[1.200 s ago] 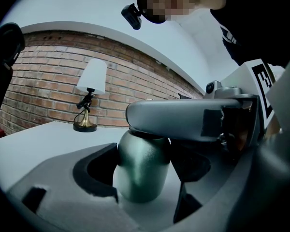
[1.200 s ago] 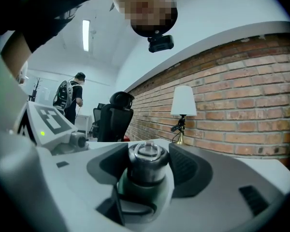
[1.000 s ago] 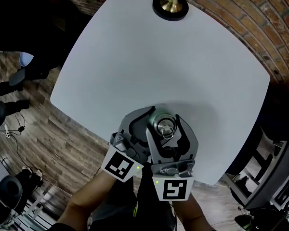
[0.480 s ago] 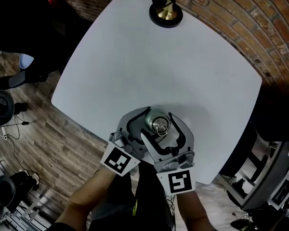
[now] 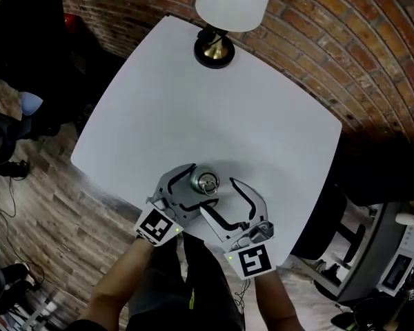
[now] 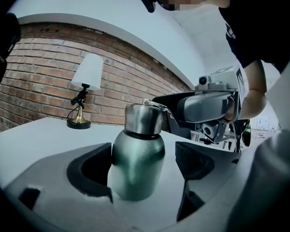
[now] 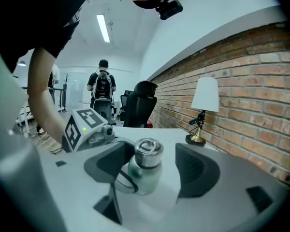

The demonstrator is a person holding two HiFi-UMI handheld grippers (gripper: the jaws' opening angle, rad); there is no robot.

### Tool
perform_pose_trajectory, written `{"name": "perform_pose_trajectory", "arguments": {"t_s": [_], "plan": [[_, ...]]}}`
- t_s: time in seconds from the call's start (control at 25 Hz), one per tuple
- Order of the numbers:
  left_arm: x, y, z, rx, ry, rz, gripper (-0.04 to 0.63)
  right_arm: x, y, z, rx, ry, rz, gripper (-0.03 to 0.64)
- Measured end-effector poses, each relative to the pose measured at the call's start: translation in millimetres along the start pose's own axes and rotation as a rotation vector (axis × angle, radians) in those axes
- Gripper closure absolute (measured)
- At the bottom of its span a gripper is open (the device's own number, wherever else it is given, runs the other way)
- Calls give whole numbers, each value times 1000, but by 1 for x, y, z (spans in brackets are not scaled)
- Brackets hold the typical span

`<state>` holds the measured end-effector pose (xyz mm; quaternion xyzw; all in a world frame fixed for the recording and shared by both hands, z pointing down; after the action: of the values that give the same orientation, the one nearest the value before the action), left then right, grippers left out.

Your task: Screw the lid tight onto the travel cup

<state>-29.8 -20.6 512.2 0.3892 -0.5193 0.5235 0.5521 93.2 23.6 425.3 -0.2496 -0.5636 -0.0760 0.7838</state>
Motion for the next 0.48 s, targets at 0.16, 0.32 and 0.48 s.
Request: {"name": "perform_pose_trajectory", "arguments": {"t_s": [0.16, 0.32, 0.48], "plan": [[-2, 2, -5, 8, 6, 39, 202, -4, 19, -9, 39, -10, 38, 313], [-9, 5, -13, -7, 34, 88, 202, -11, 40, -11, 78, 33, 59, 314], [-11, 17, -13, -40, 78, 130, 202, -14, 48, -12, 94, 53, 51, 314]]}}
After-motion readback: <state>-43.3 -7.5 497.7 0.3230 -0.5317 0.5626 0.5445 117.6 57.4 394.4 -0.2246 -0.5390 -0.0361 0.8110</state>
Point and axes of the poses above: the fingertips, and each gripper's own axes: y backward along the fingers, z to its left, x out of its underside, the point moved 9 cm from there along y, backward along the fingers, and after that the axes turned 15 degrees about x, right-handed, at the moved point
